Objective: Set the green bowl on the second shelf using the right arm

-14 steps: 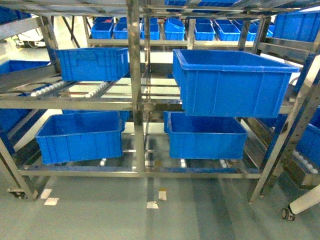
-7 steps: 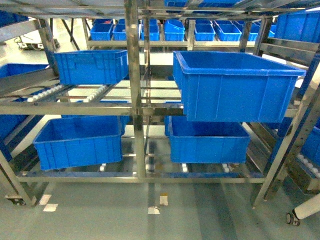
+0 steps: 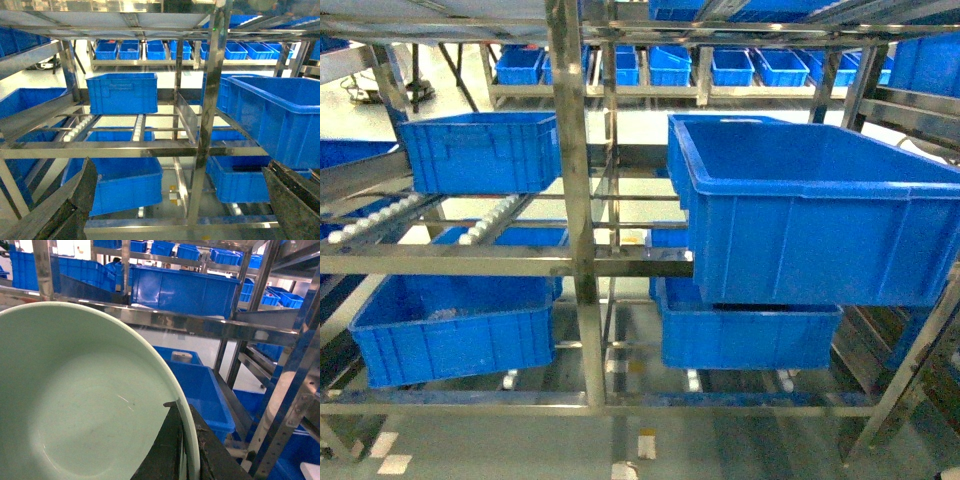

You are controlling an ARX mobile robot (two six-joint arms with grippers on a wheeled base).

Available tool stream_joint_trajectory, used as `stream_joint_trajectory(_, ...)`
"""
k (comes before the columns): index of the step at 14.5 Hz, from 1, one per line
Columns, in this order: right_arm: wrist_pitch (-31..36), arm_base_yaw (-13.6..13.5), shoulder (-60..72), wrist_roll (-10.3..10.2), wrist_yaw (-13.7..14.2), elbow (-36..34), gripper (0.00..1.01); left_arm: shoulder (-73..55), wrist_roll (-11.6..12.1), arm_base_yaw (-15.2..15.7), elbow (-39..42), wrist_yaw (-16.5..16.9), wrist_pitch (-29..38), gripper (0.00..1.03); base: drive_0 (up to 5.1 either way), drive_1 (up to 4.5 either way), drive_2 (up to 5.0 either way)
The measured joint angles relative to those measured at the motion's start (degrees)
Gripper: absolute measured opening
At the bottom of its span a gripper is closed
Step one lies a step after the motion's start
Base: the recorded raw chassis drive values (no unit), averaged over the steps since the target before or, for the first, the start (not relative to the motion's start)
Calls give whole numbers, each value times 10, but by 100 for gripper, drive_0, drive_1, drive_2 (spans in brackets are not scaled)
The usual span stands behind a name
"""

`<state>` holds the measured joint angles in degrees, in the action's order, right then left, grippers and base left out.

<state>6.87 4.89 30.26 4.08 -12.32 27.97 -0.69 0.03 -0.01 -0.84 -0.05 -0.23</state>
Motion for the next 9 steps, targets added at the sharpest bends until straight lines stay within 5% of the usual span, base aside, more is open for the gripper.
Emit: stream_joint_trajectory(9, 1, 0, 0, 0, 1, 0, 2, 0, 0, 0, 0, 0, 1, 98, -2, 428, -432)
